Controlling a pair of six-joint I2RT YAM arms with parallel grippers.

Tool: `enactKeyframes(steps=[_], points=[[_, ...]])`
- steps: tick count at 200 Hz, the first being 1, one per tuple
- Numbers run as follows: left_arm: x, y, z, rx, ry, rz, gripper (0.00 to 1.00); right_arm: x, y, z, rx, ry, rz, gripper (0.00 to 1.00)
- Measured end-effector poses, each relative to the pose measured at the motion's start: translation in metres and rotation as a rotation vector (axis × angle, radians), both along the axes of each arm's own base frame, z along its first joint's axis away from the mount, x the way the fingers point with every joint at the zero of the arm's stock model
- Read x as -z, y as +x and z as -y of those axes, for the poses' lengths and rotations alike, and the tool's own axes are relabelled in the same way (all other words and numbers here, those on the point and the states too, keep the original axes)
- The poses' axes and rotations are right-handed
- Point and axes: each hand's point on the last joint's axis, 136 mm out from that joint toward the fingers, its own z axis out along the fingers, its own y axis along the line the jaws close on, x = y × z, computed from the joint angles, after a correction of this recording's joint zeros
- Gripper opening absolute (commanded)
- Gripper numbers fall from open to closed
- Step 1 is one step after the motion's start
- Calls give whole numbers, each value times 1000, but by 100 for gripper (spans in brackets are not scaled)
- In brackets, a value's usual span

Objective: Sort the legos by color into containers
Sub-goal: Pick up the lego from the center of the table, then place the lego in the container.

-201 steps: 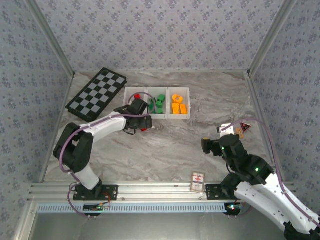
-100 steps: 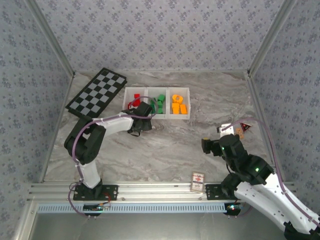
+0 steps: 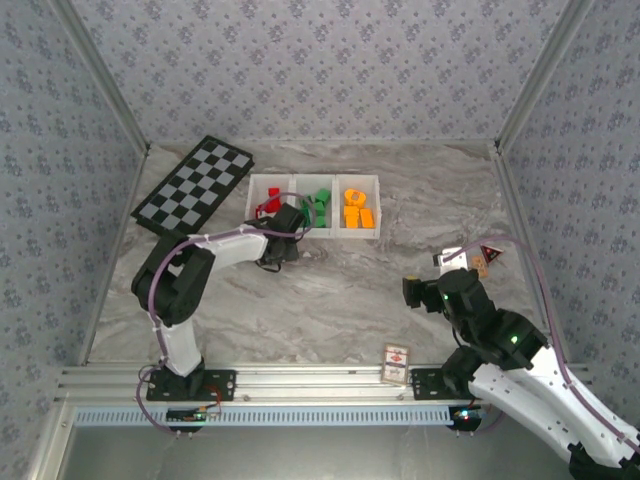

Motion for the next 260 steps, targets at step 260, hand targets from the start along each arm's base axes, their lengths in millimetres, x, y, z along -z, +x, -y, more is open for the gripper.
enactKeyframes(steps=[260], points=[[-115,126,-32,46,-72,210,35,-1,0,0,2,-8,11,100]])
